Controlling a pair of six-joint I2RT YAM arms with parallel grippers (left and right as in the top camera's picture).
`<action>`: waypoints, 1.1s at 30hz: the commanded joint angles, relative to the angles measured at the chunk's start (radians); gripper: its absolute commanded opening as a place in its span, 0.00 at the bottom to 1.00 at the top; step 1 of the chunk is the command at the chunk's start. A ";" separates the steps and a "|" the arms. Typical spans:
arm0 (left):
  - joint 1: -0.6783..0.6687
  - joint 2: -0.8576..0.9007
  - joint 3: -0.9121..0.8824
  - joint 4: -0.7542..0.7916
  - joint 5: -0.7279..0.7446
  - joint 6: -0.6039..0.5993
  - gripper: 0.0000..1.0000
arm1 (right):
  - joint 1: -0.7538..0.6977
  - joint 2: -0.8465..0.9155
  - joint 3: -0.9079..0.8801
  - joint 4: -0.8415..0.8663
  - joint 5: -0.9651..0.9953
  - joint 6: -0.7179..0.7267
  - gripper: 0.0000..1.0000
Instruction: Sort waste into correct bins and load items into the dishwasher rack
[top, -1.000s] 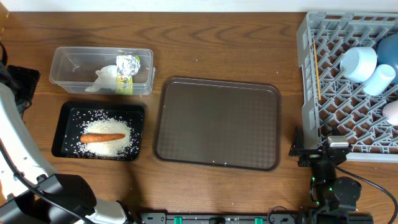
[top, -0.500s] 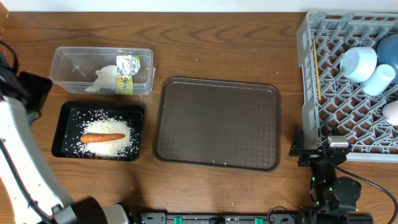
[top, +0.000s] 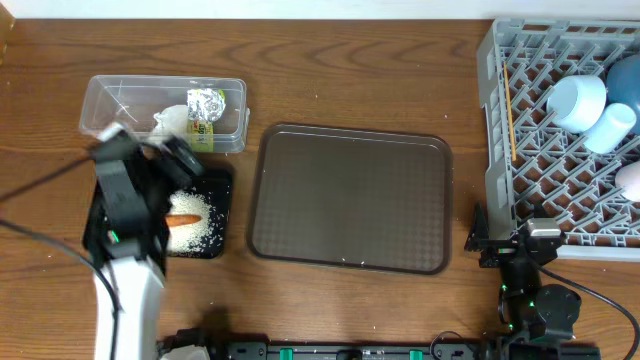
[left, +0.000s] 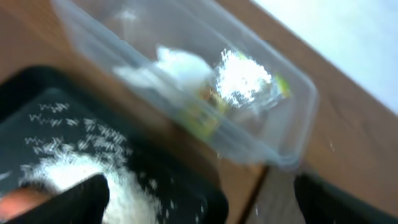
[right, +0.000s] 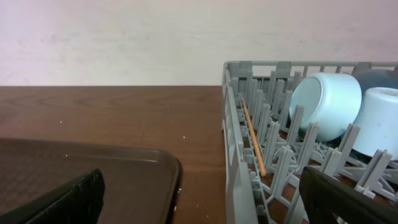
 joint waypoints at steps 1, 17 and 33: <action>-0.012 -0.128 -0.180 0.105 0.120 0.158 0.98 | -0.012 -0.007 -0.002 -0.004 0.002 -0.020 0.99; -0.025 -0.659 -0.698 0.455 0.127 0.150 0.98 | -0.012 -0.007 -0.002 -0.004 0.002 -0.020 0.99; -0.116 -0.892 -0.698 0.187 0.126 0.169 0.98 | -0.012 -0.007 -0.002 -0.004 0.002 -0.020 0.99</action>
